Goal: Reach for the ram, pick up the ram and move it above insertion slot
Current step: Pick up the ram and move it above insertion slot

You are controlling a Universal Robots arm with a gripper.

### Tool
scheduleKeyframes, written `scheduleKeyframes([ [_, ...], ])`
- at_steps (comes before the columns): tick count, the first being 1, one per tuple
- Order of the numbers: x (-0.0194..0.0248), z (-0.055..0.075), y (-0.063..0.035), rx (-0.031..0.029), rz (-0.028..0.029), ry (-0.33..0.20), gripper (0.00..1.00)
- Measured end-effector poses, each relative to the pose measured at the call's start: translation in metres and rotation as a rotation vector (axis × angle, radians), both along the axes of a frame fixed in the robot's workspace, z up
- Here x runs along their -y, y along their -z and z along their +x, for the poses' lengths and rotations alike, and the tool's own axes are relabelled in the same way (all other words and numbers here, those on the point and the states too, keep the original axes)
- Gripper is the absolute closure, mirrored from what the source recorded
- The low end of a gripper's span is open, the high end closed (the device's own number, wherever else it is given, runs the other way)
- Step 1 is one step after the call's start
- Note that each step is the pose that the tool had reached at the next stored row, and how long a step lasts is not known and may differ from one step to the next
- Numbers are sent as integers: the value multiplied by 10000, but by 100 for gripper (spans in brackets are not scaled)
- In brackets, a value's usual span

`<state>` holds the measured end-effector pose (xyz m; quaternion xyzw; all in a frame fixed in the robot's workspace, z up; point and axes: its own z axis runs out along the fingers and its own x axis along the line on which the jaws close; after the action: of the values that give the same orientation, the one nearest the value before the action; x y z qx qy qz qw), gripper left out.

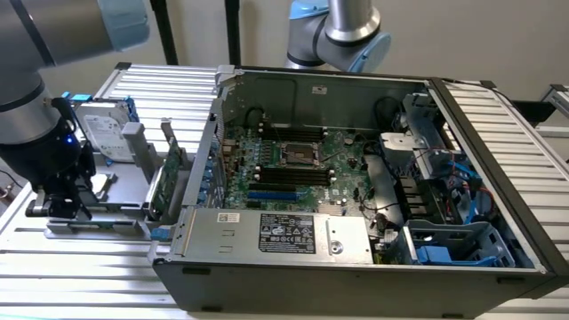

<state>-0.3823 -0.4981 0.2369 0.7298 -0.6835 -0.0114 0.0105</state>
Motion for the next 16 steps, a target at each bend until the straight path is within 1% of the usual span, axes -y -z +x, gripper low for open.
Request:
scheduleKeyframes([
  [10,33,-2,182,0,0,24,64],
  [16,41,-2,290,0,0,38,64],
])
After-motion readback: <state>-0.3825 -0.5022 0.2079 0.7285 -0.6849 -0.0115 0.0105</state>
